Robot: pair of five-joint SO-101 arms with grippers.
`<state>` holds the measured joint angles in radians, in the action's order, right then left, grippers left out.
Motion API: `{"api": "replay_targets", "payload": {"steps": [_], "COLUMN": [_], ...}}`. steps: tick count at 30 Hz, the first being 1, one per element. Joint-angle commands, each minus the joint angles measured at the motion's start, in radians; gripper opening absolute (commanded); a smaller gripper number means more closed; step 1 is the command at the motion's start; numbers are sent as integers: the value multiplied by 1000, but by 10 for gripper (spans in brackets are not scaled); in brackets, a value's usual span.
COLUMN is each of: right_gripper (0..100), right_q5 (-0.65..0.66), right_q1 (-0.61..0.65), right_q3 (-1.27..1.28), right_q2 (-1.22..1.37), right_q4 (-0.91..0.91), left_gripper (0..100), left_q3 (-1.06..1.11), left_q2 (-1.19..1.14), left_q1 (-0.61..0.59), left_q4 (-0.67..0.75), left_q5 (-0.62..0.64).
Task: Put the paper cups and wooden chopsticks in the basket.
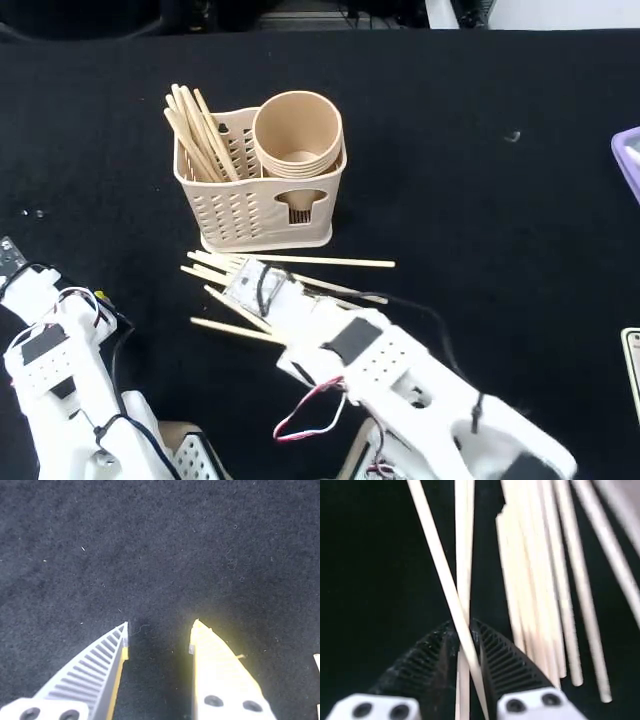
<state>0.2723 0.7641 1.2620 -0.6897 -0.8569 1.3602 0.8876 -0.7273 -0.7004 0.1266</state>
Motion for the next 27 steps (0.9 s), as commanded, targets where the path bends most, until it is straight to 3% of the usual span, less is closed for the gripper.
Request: {"api": "replay_targets", "payload": {"steps": [1,5,13,16,27], "right_gripper": [107,79,54,11,14], "right_q5": [-8,-8,-8,-8,0], "right_q1": [92,190,193,169,89], "right_q3": [-31,-53,-76,-84,-48], "right_q2": [96,186,219,217,5], "right_q4": [21,54,55,63,-8], "left_gripper": [205,205,205,205,205], "left_q3": [-30,-30,-31,-31,-31], "left_q2": [14,14,14,14,14], "left_q1": [10,10,10,10,10], "left_q4": [15,15,15,15,15], "left_q5": [-2,-2,-2,-2,-2]}}
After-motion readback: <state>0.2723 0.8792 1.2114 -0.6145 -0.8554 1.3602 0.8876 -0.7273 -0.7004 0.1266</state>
